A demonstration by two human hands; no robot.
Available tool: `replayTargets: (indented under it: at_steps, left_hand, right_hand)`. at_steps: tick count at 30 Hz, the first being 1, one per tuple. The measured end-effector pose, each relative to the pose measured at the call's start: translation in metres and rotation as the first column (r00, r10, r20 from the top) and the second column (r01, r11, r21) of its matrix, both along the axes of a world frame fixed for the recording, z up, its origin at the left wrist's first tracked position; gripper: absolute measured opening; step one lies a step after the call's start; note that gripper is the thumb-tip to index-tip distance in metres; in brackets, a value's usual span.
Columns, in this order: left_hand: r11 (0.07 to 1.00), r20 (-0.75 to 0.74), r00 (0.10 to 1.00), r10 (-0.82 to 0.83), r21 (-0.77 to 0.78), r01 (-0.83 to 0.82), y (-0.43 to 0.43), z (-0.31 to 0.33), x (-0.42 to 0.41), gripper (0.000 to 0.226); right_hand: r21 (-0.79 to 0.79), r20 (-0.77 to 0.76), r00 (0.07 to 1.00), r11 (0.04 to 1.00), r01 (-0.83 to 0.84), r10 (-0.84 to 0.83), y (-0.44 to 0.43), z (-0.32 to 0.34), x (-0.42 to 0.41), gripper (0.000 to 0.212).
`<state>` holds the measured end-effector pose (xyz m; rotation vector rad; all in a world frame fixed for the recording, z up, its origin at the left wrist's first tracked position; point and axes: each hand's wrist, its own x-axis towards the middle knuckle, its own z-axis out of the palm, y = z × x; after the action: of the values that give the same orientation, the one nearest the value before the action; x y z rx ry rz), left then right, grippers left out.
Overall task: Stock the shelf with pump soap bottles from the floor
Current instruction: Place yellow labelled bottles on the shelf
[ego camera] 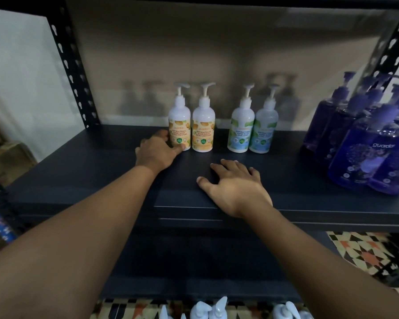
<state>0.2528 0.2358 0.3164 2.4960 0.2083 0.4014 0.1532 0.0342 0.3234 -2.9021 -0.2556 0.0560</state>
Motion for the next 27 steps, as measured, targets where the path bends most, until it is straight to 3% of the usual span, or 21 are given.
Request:
replayTargets:
  at_steps: [7,13,20,27]
  left_hand:
    - [1.0,-0.017,1.0,-0.003,0.008,0.003,-0.001,0.0,-0.001,0.065]
    - [0.999,-0.043,0.999,0.01,0.031,-0.009,-0.002,0.0,-0.017,0.08]
    - [0.956,-0.207,0.978,0.026,0.293,0.037,-0.017,0.006,-0.09,0.067]
    - [0.954,-0.106,0.994,-0.026,0.294,0.056,-0.036,-0.009,-0.186,0.065]
  right_hand:
    - [0.003,0.009,1.0,1.0,-0.005,0.005,0.0,0.0,0.0,0.073]
    - [0.053,0.06,0.998,0.999,0.004,-0.008,-0.001,-0.002,-0.002,0.071]
    - [0.112,0.256,0.966,0.994,0.011,-0.04,-0.007,0.0,-0.018,0.051]
    - [0.174,0.275,0.961,0.983,-0.05,0.0,-0.049,-0.013,-0.086,0.046]
